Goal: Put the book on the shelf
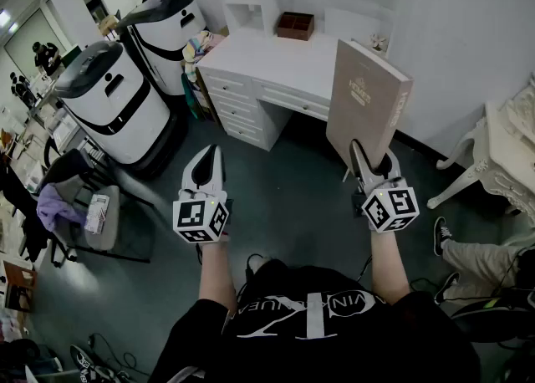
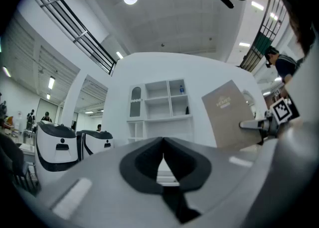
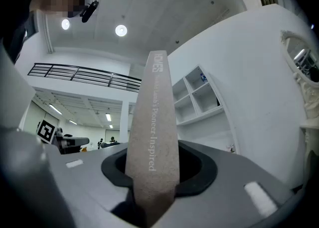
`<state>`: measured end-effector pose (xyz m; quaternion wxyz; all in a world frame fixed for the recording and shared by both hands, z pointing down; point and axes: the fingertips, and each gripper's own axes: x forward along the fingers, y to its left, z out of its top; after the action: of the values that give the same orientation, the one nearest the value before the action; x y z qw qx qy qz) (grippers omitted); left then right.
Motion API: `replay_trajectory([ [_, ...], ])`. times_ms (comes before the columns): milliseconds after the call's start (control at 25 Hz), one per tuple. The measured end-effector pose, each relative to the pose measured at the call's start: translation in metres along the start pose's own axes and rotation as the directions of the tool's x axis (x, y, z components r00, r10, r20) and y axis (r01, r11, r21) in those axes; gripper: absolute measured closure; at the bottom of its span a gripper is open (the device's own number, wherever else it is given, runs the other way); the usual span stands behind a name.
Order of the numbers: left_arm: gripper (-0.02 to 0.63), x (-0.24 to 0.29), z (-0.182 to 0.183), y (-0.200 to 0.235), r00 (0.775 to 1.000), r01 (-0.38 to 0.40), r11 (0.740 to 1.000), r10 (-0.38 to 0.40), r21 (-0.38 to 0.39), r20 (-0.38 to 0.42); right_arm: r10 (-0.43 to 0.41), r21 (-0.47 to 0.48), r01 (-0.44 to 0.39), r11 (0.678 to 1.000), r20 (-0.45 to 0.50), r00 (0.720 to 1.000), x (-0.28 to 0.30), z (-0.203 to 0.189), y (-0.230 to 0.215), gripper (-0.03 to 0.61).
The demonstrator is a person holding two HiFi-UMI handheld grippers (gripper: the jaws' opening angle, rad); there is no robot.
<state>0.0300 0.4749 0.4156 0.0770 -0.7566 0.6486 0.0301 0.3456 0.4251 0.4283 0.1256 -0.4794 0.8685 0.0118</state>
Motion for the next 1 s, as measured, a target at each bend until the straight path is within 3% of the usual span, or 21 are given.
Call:
replay_trajectory([
  [600,0.614,0.012,-0.012,0.002,0.999,-0.033,0.999,0.033,-0.018,-0.017,0.017,-0.021,-0.017,1.000,-0.023,1.000,0.004,-0.010,-0.010,0.400],
  [1000,0.614,0.056,-0.025,0.018,1.000,-0.011,1.000,0.011,-0.010,-0.027,0.002,-0.025,-0.002,1.000,-0.014,1.000,0.042,-0.018,-0.029,0.400],
])
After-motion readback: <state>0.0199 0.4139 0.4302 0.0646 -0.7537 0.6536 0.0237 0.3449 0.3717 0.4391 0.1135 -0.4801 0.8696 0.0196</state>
